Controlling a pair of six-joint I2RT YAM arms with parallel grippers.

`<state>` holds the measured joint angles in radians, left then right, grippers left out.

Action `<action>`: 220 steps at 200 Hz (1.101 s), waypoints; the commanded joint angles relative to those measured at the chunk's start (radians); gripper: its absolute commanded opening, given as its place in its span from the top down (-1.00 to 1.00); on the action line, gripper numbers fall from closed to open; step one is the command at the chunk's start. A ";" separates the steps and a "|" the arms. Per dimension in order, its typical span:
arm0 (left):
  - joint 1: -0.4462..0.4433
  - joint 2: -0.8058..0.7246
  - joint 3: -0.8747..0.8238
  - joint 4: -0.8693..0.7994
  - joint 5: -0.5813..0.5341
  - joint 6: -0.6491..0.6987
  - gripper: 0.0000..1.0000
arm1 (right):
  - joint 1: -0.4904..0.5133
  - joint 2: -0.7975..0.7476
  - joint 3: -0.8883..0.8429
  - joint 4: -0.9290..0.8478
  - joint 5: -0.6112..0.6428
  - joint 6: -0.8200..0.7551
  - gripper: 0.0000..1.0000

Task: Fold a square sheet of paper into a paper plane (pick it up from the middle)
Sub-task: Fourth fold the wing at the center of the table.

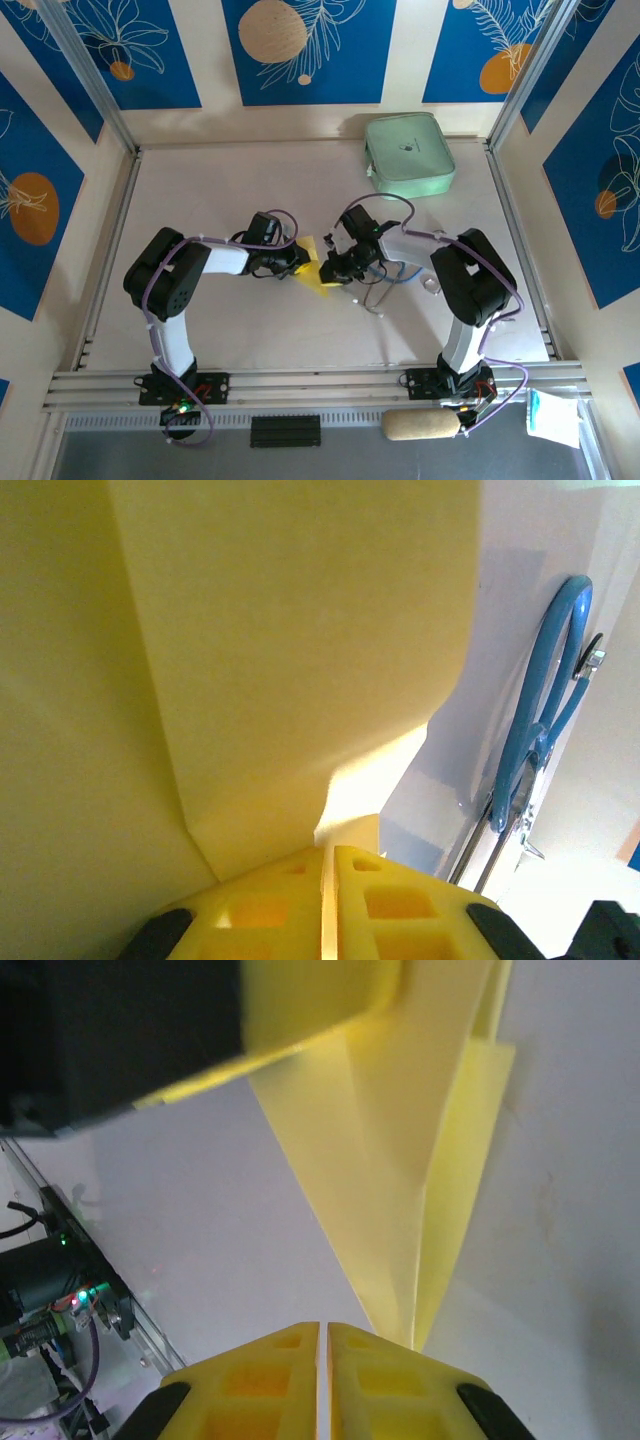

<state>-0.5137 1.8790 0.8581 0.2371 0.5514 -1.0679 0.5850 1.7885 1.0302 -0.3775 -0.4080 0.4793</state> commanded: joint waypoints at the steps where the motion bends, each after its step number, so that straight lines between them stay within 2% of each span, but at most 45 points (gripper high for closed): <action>1: -0.011 0.057 -0.016 -0.128 -0.044 -0.010 0.76 | 0.016 0.047 0.038 -0.003 0.024 0.002 0.77; 88: -0.010 0.001 0.018 -0.068 0.001 -0.013 0.74 | 0.027 0.131 0.035 -0.037 0.075 -0.029 0.79; 132: 0.002 -0.039 0.069 -0.089 0.001 0.087 0.65 | 0.018 0.125 0.009 -0.076 0.058 -0.078 0.80; 170: 0.010 -0.032 0.076 -0.129 -0.004 0.182 0.64 | 0.009 0.111 -0.010 -0.110 0.012 -0.149 0.80; 220: 0.020 0.016 0.113 -0.184 -0.028 0.245 0.66 | -0.005 0.117 -0.015 -0.121 0.016 -0.145 0.80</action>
<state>-0.5087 1.8725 0.9405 0.0963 0.5491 -0.8841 0.5884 1.9057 1.0508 -0.4103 -0.4156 0.3542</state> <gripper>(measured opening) 0.174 0.102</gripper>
